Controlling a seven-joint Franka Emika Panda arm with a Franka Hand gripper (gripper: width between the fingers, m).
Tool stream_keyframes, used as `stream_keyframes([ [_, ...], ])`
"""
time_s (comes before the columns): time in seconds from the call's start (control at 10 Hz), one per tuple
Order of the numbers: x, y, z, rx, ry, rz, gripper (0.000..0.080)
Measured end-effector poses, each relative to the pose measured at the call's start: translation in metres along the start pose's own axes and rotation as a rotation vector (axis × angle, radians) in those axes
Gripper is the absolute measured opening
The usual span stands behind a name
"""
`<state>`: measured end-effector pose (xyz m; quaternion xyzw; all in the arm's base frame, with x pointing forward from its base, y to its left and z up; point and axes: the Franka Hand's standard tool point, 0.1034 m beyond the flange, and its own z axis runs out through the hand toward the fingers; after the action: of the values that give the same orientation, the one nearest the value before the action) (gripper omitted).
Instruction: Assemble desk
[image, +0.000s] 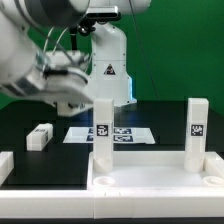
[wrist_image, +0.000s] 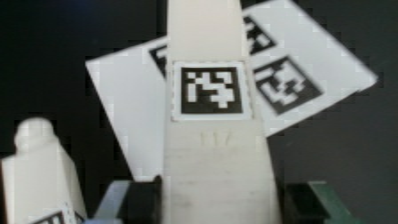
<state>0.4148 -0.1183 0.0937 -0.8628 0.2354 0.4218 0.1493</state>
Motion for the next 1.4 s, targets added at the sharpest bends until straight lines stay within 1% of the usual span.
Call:
stream_keyframes([
  [0.1,-0.021,-0.006,-0.013,0.017,0.024,-0.009,0.0287],
  [0.2,-0.037,-0.011,-0.014,0.026,0.012,-0.004,0.0287],
  [0.3,-0.031,-0.01,-0.013,0.023,0.022,-0.006,0.0287],
  [0.4,-0.023,-0.012,-0.016,0.018,0.089,-0.013,0.0287],
  [0.5,-0.022,-0.016,-0.02,0.02,0.174,-0.025,0.0287],
  [0.6,-0.024,-0.023,-0.022,0.024,0.253,-0.023,0.0287],
  [0.7,-0.045,-0.056,-0.028,0.027,0.313,0.031,0.0287],
  [0.8,-0.061,-0.087,-0.032,0.017,0.369,0.012,0.0287],
  [0.9,-0.064,-0.116,-0.038,0.025,0.448,0.051,0.0287],
  [1.0,-0.062,-0.137,-0.045,0.033,0.517,0.055,0.0287],
  [1.1,-0.058,-0.141,-0.048,0.041,0.59,0.038,0.0287],
  [1.2,-0.059,-0.14,-0.047,0.046,0.64,0.034,0.0287],
  [1.4,-0.056,-0.148,-0.052,0.051,0.802,0.025,0.0287],
])
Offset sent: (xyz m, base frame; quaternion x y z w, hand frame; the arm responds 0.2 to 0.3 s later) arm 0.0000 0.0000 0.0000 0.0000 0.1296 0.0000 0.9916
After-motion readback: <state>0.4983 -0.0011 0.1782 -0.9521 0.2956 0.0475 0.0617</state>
